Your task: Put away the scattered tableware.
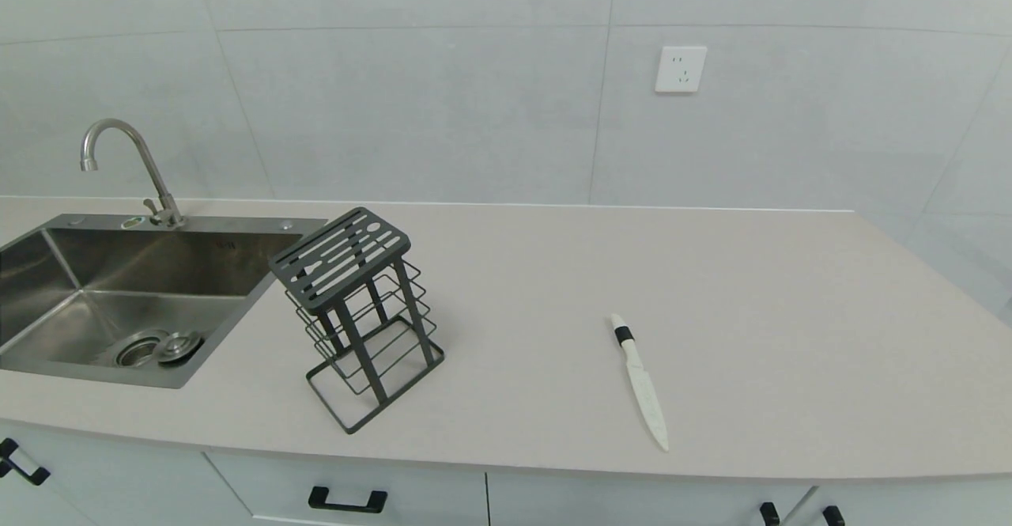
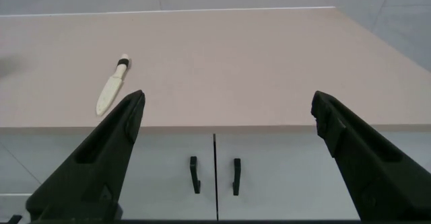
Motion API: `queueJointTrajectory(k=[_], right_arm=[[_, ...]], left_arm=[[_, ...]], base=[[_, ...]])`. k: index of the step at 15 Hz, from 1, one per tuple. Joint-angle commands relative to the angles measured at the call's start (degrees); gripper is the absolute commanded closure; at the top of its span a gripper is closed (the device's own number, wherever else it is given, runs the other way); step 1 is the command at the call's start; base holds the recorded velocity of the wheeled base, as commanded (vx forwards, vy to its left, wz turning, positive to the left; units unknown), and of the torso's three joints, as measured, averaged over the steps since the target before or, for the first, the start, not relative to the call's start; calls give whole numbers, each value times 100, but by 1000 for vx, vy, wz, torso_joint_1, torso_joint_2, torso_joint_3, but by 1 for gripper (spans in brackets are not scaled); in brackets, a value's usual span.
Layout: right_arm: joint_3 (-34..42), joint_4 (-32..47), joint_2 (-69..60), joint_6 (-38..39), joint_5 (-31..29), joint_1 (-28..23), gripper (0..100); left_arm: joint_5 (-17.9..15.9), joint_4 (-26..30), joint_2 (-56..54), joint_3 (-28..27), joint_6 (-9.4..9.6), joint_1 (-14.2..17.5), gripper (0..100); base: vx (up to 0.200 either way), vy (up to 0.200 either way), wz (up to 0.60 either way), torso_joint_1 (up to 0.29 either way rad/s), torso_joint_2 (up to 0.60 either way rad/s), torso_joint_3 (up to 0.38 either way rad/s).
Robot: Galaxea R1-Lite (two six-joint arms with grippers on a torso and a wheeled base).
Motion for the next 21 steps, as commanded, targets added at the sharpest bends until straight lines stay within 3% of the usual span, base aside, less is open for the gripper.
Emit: queueJointTrajectory(k=[1,8,21], right_arm=[[1,0,9,-1,1,1,0],[1,9,9,-1,10,1,0],[1,0,9,-10,1,10,0]], left_arm=[[1,0,7,0,-1,1,0],[-8,0,7,0,-10,1,0],[-17,0,7,0,60,1,0]], base=[[0,0,0,295,-22,286],[0,0,0,264,-43,221],[0,0,0,78,-181,-96]])
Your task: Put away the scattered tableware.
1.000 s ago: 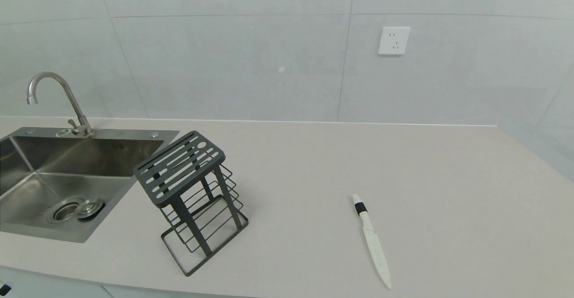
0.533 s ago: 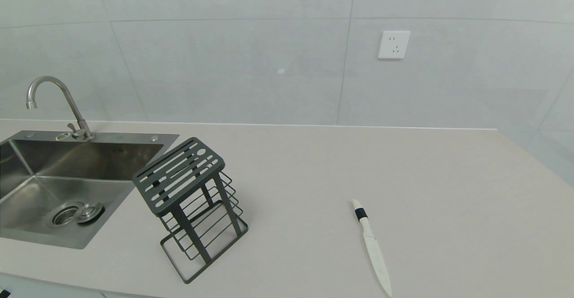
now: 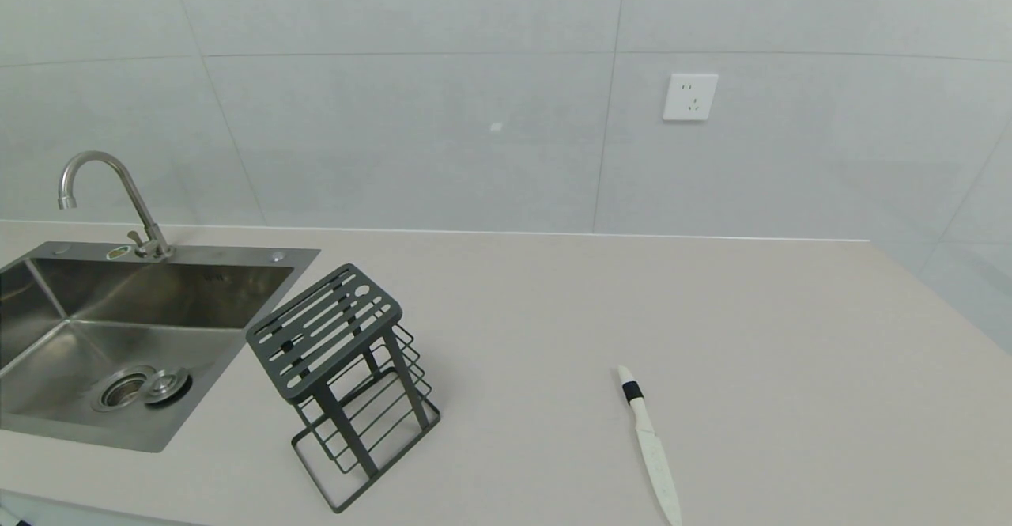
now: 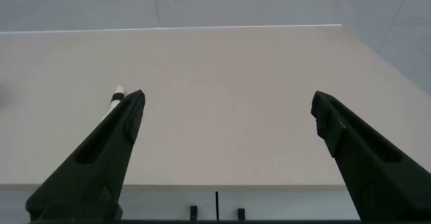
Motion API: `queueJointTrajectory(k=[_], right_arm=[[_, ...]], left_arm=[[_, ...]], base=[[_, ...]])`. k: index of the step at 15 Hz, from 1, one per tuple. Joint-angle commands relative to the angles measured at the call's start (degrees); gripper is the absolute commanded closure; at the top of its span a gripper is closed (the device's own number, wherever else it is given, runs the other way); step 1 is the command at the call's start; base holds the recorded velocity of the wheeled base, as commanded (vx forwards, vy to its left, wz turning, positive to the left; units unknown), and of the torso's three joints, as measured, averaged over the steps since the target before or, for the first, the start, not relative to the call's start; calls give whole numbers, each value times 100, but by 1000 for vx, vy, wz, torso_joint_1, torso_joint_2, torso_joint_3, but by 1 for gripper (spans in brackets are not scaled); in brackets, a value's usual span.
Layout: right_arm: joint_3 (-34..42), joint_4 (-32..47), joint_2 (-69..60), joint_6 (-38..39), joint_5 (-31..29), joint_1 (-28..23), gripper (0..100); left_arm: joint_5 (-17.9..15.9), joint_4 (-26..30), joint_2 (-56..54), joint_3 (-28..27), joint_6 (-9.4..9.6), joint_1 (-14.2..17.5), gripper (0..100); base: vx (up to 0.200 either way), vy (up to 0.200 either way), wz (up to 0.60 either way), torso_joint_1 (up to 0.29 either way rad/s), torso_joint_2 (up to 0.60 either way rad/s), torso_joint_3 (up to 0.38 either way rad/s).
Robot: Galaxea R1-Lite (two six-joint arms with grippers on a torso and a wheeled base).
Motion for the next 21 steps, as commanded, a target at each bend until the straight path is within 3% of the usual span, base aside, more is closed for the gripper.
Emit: queueJointTrajectory(k=[1,6,8,9,12,14,21], right_arm=[[-2,0,9,-1,1,5,0],[-2,9,0,43,238,-4,0],[-90,-765,0,87,238,-4,0],[-635,-1257,176,87,300,-39,0],[-1531,-501,914,87,1267,242,0],[-1636,-26,1450,87,1750,444,0],[-2023,18,3604,263,1908,1525,0]], left_arm=[[-1,0,7,0,-10,1,0],[16,0,7,0,-10,1,0],[16,0,7,0,-10,1,0],[16,0,7,0,-1,1,0],[16,0,7,0,-1,1,0],[16,0,7,0,-1,1,0],[25,0,7,0,-1,1,0]], base=[[0,0,0,0,0,0],[0,0,0,0,0,0],[0,0,0,0,0,0],[0,0,0,0,0,0],[0,0,0,0,0,0],[0,0,0,0,0,0],[0,0,0,0,0,0]])
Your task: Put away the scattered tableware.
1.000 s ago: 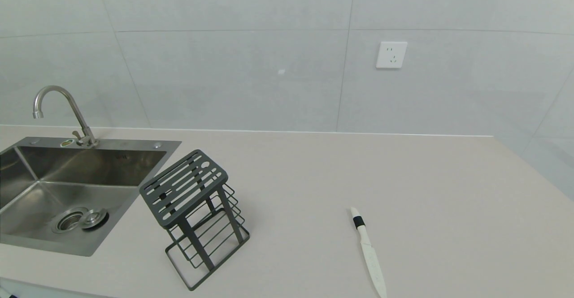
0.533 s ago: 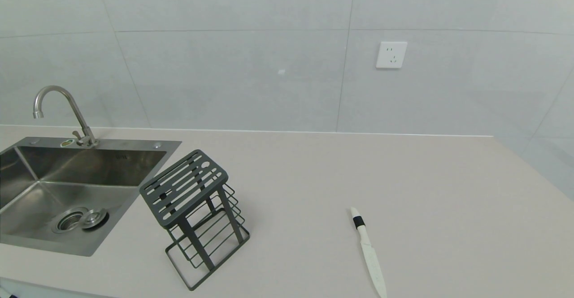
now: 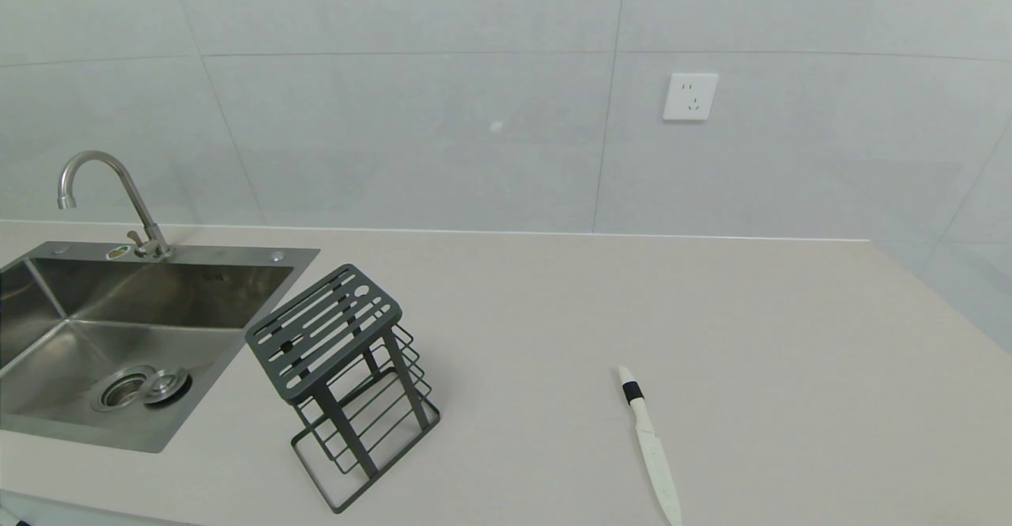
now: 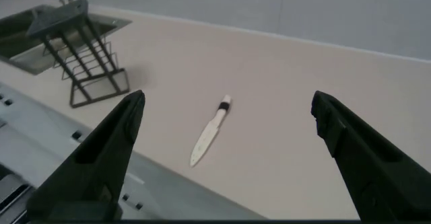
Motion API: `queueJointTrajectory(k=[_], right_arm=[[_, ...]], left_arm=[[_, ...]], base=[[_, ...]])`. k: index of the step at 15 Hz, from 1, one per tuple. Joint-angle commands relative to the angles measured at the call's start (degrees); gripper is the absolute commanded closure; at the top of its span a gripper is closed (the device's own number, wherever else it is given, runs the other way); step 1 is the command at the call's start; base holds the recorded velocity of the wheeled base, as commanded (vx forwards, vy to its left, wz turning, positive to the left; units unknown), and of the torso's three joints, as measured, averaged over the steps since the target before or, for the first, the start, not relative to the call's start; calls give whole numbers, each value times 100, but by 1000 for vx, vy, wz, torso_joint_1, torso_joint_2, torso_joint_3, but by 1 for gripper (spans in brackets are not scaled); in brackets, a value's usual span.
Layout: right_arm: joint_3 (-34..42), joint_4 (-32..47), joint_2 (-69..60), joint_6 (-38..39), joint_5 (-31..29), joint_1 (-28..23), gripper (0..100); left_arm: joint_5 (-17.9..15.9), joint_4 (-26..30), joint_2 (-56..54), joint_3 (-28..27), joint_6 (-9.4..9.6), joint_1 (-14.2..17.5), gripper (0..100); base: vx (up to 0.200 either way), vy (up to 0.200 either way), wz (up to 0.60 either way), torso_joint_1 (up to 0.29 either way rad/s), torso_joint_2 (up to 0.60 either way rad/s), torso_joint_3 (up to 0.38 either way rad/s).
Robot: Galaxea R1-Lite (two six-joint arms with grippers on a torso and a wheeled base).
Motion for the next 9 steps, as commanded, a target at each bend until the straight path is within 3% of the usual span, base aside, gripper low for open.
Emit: queueJointTrajectory(k=[1,6,9], right_arm=[[-207,35,971,269,25,434,0],[-356,184,2430,524,-36,1304,0],[-392,149,3098,515,-54,1366,0]], left_arm=[[4,0,7,0,-7,1,0],[4,0,7,0,-7,1,0],[4,0,7,0,-7,1,0]], base=[[0,0,0,0,0,0],[0,0,0,0,0,0],[0,0,0,0,0,0]])
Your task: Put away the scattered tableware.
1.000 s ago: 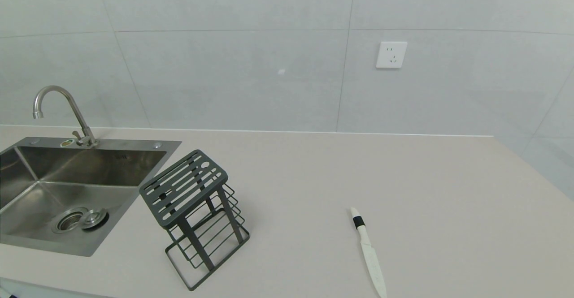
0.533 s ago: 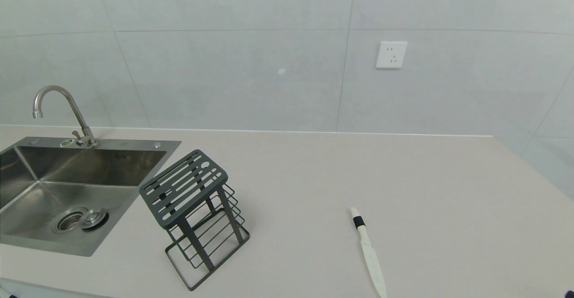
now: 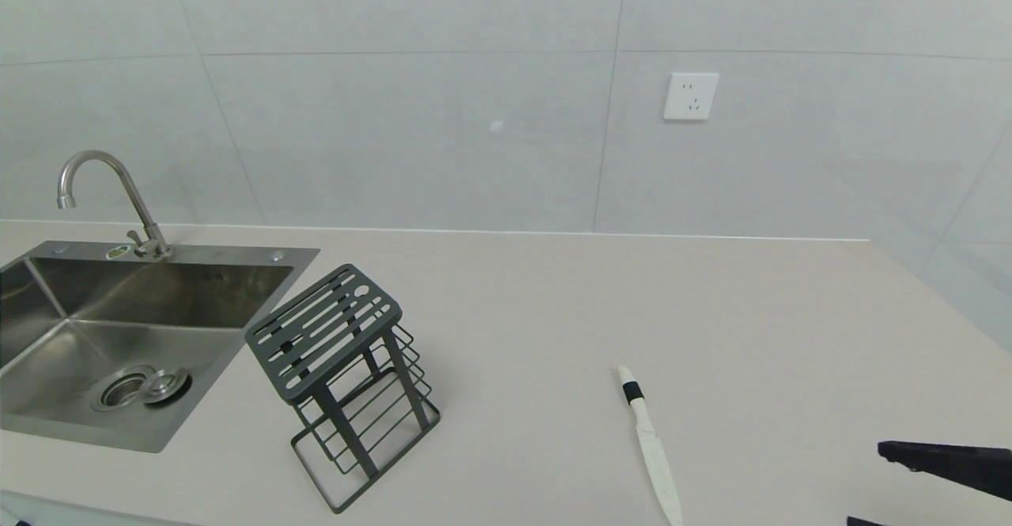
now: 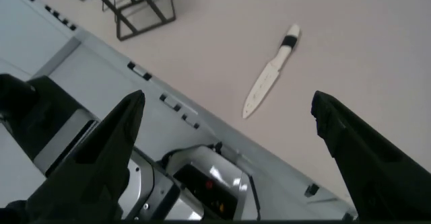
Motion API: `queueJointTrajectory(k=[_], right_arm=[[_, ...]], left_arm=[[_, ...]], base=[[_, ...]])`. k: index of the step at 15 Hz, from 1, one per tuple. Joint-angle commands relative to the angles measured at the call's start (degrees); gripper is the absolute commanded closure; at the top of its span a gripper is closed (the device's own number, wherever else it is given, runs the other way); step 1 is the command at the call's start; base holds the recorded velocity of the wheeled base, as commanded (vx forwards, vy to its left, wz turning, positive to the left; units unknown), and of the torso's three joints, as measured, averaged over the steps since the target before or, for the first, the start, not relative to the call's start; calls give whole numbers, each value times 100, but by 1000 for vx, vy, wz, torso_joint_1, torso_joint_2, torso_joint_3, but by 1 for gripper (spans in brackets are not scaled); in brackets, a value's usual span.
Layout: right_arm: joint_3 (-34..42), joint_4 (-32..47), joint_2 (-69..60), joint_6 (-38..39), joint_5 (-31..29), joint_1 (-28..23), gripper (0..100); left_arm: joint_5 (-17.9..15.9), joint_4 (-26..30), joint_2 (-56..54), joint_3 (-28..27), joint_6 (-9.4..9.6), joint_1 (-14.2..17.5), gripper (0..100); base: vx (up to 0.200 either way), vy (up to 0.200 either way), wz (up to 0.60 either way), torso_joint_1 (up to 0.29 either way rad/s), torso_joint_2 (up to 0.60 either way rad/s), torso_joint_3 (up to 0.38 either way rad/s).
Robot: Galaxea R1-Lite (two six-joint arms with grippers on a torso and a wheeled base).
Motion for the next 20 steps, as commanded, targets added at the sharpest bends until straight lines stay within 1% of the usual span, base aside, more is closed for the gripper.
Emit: queueJointTrajectory(k=[1,3,4,5,7,8,9,10,11,12,14,17,20], right_arm=[[-56,-16,895,-23,-48,109,0],[-144,-16,1282,-58,-224,109,0],[-205,-51,1721,-58,-584,118,0],[-293,-86,1994,-40,-795,171,0],[-443,-112,2372,12,-1006,355,0],[-680,-121,2873,39,-1410,496,0],[-777,-121,3066,74,-1507,557,0],[-1005,-121,3497,294,-1639,768,0],[-1005,-121,3497,294,-1639,768,0],[-1243,-121,3971,663,-1744,1049,0],[-1621,-121,4639,1155,-2069,1313,0],[-1884,-183,5166,1339,-2201,1383,0],[-1788,-886,5580,1304,-2438,1392,0]], left_arm=[[3,0,7,0,-2,1,0],[3,0,7,0,-2,1,0],[3,0,7,0,-11,1,0],[12,0,7,0,-11,1,0],[12,0,7,0,-11,1,0],[12,0,7,0,-11,1,0],[12,0,7,0,-20,1,0],[21,0,7,0,-38,1,0],[21,0,7,0,-38,1,0],[21,0,7,0,-38,1,0],[21,0,7,0,-38,1,0],[21,0,7,0,-38,1,0],[29,0,7,0,-38,1,0]], base=[[0,0,0,0,0,0],[0,0,0,0,0,0],[0,0,0,0,0,0],[0,0,0,0,0,0],[0,0,0,0,0,0],[0,0,0,0,0,0],[0,0,0,0,0,0],[0,0,0,0,0,0],[0,0,0,0,0,0],[0,0,0,0,0,0],[0,0,0,0,0,0],[0,0,0,0,0,0],[0,0,0,0,0,0]])
